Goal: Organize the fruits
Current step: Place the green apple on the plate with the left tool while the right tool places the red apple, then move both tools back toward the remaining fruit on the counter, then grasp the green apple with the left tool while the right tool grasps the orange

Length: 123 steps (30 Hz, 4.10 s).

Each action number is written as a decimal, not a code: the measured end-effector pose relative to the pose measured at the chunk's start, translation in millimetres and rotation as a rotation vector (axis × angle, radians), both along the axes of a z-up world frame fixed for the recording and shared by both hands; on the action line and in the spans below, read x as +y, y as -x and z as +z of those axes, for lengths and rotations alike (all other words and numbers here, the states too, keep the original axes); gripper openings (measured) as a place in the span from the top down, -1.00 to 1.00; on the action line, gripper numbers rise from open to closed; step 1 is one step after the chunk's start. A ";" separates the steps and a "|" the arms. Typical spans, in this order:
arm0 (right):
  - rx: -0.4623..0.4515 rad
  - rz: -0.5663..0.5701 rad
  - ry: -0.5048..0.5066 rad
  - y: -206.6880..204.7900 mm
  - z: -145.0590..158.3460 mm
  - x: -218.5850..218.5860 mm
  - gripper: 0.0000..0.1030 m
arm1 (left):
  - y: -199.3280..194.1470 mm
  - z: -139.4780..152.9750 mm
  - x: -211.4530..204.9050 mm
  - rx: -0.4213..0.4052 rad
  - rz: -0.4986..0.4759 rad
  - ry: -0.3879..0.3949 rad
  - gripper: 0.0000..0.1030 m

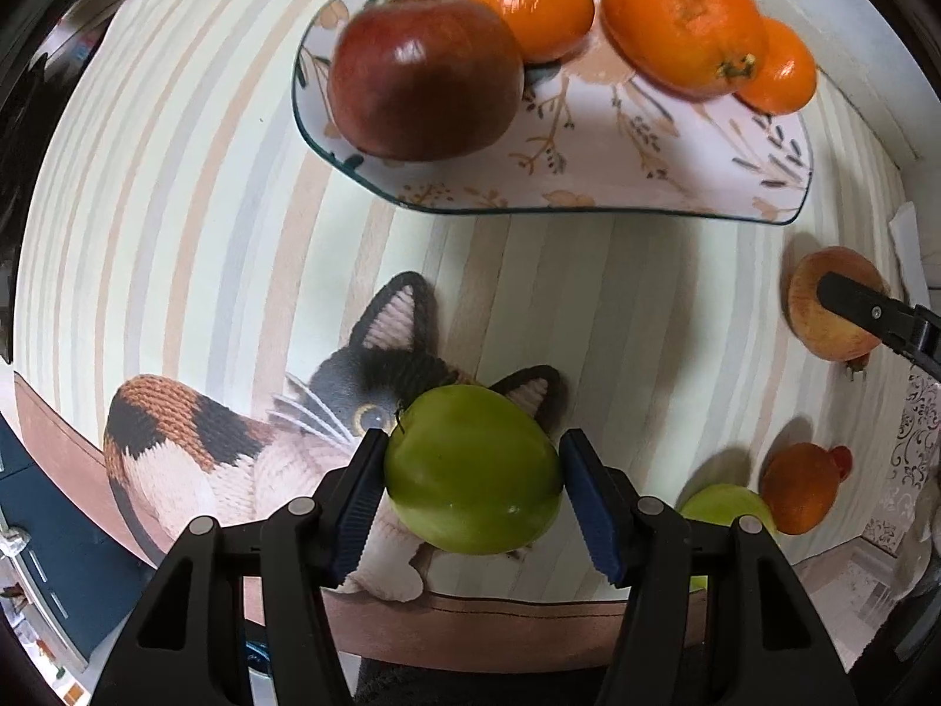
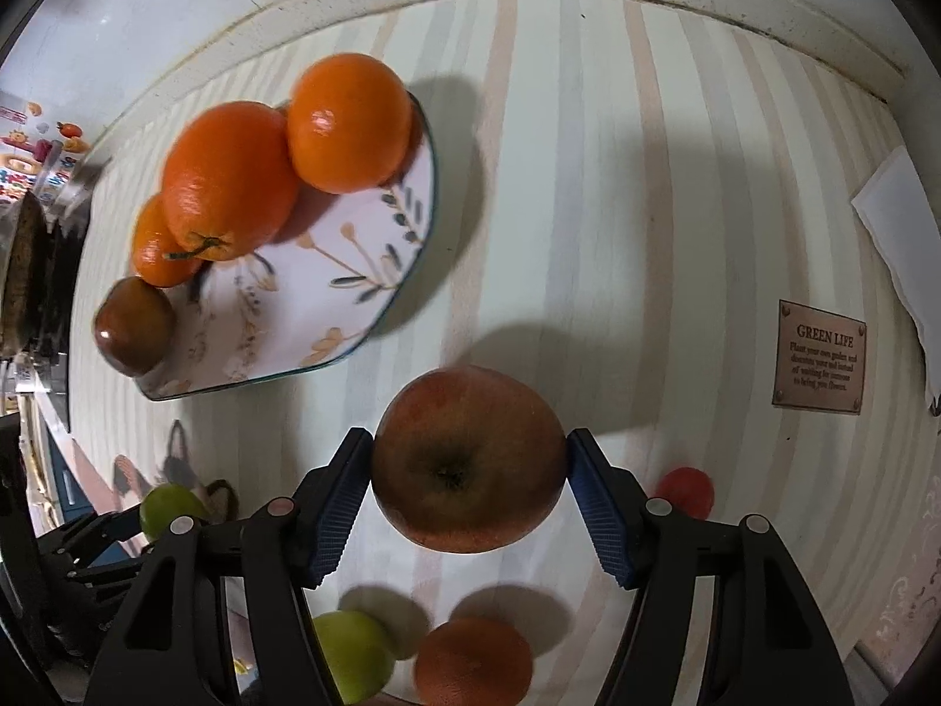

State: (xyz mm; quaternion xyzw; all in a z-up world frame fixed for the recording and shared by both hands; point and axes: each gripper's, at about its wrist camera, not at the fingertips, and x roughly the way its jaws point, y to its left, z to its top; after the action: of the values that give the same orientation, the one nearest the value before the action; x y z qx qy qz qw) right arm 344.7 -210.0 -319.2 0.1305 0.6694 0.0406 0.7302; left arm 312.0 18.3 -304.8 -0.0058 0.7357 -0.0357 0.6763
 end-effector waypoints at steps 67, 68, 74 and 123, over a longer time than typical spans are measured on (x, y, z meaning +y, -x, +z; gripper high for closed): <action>-0.209 0.087 0.099 -26.0 105.9 88.1 -0.83 | -65.6 122.7 66.9 -0.343 0.059 -0.003 -0.61; -0.215 0.089 0.096 -22.4 110.2 87.3 -0.83 | -60.0 129.0 66.3 -0.360 0.058 -0.007 -0.61; -0.270 0.095 0.089 6.5 143.7 80.8 -0.83 | -29.0 159.7 59.1 -0.437 0.041 -0.015 -0.61; -0.074 -0.244 -0.072 120.5 65.7 -80.0 -0.40 | 57.6 1.3 -127.8 -0.005 -0.336 0.034 -0.54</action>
State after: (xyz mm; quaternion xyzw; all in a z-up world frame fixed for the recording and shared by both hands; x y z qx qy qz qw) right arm 224.2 -290.0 -253.5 0.2356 0.6193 -0.0196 0.7487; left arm 254.4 -109.5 -303.6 0.1057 0.7241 -0.1607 0.6623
